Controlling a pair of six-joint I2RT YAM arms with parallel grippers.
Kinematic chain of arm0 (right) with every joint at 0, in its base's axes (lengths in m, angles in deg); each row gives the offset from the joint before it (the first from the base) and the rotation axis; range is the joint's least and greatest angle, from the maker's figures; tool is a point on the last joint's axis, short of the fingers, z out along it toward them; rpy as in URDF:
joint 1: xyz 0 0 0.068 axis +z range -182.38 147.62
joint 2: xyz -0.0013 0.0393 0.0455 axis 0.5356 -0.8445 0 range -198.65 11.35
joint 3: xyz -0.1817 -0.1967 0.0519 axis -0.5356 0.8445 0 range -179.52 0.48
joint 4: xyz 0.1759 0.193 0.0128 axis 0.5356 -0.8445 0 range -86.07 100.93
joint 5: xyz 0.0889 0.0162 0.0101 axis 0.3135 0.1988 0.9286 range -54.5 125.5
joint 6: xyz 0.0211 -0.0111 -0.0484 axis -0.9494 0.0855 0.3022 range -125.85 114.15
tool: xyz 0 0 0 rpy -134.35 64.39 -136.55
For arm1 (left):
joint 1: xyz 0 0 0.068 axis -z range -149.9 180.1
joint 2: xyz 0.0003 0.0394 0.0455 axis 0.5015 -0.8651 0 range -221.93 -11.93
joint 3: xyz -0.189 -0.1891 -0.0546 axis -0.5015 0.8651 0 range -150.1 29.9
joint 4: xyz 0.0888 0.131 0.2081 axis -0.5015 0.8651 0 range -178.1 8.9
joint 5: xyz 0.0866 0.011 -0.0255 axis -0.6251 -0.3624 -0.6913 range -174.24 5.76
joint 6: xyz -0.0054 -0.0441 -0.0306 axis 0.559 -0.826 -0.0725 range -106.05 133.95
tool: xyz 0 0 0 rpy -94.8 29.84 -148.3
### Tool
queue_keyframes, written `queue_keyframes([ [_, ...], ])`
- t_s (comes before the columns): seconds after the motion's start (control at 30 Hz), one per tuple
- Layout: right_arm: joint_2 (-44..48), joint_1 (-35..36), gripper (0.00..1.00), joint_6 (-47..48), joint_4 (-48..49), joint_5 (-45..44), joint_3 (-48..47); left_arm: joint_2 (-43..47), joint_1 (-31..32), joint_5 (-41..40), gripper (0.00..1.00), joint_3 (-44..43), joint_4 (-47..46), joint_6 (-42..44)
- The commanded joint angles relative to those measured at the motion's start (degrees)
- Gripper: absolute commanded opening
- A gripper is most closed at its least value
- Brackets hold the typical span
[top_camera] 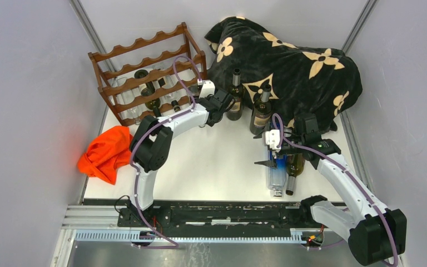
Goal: Put the wine bottle on the wine rack
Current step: Place the wine bottle in the wine rack.
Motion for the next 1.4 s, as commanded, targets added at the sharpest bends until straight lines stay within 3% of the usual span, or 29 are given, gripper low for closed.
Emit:
queue_keyframes([
  [0.0,-0.37,-0.13,0.98,0.89,0.01,0.7,-0.1,-1.08,-1.01,-4.99,0.02,-4.82,-2.09,-3.63],
  [0.7,-1.28,-0.15,0.98,2.57,-1.55,0.52,-0.45,-8.72,-6.09,-1.34,0.06,-12.71,-6.34,2.33],
  [0.93,-1.39,-0.13,0.98,3.31,-2.25,0.43,-0.74,-11.38,-7.8,-0.09,0.28,-15.68,-6.45,3.63],
  [1.1,-1.52,-0.13,0.98,3.61,-2.47,0.26,-0.72,-13.47,-8.41,-0.04,0.61,-18.03,-6.5,4.9],
  [1.37,-1.57,-0.14,0.98,3.92,-2.68,-0.1,-0.65,-13.91,-8.53,1.79,0.81,-19.41,-5.82,6.08],
])
